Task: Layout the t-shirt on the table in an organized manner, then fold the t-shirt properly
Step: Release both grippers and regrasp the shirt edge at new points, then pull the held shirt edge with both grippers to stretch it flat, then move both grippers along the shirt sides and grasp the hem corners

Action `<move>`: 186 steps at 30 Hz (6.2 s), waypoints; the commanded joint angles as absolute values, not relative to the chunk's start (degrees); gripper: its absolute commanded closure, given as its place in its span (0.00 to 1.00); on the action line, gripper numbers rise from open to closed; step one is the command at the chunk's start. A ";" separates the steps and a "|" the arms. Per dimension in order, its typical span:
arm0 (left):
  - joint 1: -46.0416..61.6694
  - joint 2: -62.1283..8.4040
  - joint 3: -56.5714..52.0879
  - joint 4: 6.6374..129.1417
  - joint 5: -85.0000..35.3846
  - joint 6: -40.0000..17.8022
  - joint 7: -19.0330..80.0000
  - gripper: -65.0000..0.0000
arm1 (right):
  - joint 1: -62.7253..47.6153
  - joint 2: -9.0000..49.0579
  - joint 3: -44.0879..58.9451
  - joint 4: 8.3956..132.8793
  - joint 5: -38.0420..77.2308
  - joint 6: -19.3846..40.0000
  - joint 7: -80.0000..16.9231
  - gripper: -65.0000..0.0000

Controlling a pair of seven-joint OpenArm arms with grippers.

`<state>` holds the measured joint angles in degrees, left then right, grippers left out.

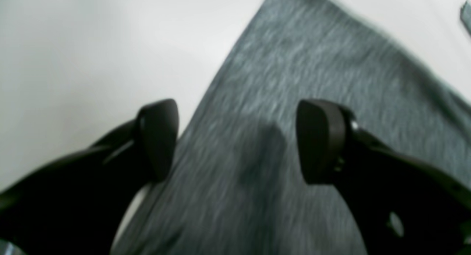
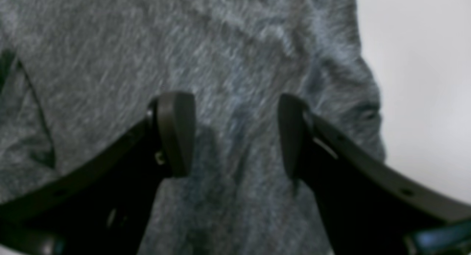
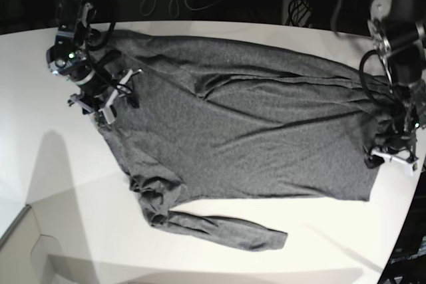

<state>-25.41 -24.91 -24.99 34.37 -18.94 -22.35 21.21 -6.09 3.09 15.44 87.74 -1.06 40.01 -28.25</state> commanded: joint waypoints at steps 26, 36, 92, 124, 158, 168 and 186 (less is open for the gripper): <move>2.33 -19.47 -36.53 72.04 -23.52 -22.81 34.42 0.26 | -5.32 3.74 18.07 87.43 -0.04 40.00 -26.86 0.44; 4.62 -19.56 -36.62 66.95 -24.04 -22.81 34.42 0.26 | -6.55 3.74 20.62 87.34 -0.04 40.00 -26.86 0.44; 11.21 -13.23 -41.63 96.40 -23.43 -22.81 35.21 0.25 | -8.04 5.32 29.76 92.35 0.31 40.00 -19.03 0.44; -38.81 -20.88 -20.70 15.43 -4.00 -18.86 6.64 0.26 | -9.01 5.67 28.97 92.18 0.04 40.00 -19.03 0.44; -38.64 -20.97 -21.05 15.34 -4.09 -18.86 6.55 1.00 | 30.81 6.99 19.30 42.59 -14.90 40.00 -10.86 0.44; -37.67 -20.97 -21.05 15.69 -4.09 -18.95 6.55 1.00 | 30.81 7.25 19.56 41.71 -14.81 40.00 -6.55 0.44; -37.32 -20.97 -21.05 15.69 -4.09 -18.95 6.55 1.00 | 34.07 9.36 19.56 32.31 -14.73 36.26 -6.46 0.99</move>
<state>-36.42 -20.32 -20.95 15.31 -4.54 -19.27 5.48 32.64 9.06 19.59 31.90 -14.59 36.16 -6.22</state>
